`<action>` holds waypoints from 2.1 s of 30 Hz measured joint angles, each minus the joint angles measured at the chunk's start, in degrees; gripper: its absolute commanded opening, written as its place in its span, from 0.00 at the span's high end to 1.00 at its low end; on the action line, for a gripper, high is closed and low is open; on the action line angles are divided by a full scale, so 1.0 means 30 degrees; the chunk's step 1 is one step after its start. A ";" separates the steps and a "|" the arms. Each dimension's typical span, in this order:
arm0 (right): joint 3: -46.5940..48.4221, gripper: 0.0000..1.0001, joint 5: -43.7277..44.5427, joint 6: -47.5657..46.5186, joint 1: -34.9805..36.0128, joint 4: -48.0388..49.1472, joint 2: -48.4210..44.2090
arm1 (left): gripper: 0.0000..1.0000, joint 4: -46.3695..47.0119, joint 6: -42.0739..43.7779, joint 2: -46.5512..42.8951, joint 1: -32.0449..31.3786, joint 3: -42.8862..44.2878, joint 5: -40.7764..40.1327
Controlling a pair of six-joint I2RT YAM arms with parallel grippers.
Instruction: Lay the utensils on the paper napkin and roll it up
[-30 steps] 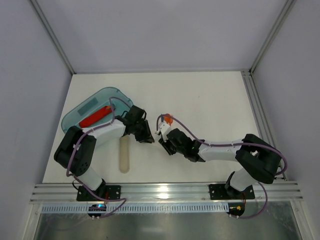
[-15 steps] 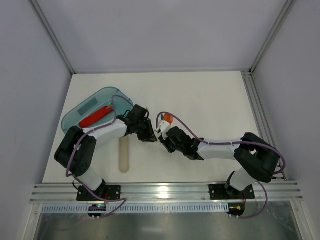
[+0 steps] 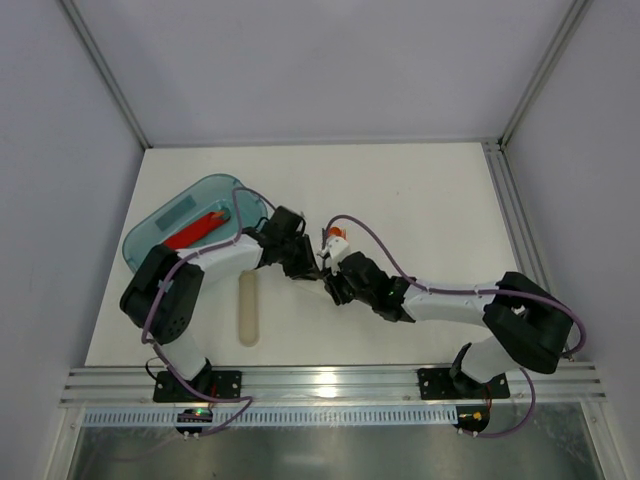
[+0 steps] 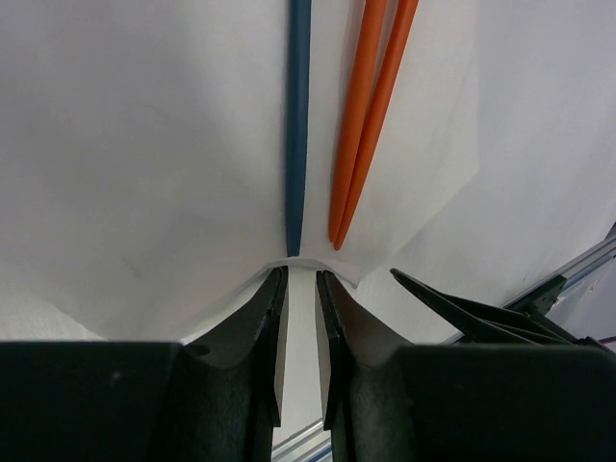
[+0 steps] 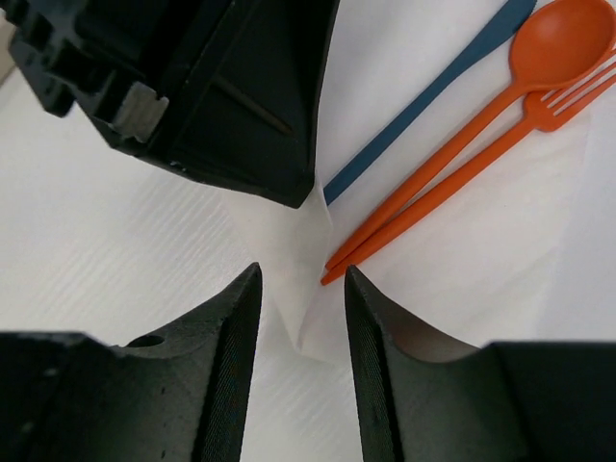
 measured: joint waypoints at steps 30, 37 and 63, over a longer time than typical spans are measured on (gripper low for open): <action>0.2011 0.76 -0.6579 0.4816 -0.2739 -0.3752 0.0066 | 0.78 -0.1260 -0.0350 0.0882 -0.0466 0.0699 -0.1741; 0.2222 0.76 -0.7184 0.4801 -0.3002 -0.4707 0.1610 | 0.78 -0.1574 -0.0342 0.0882 -0.0466 0.1086 -0.2047; 0.2251 0.76 -0.7388 0.5246 -0.3257 -0.4911 0.2397 | 0.78 -0.2062 -0.0248 -0.0299 -0.0503 -0.0750 -0.3636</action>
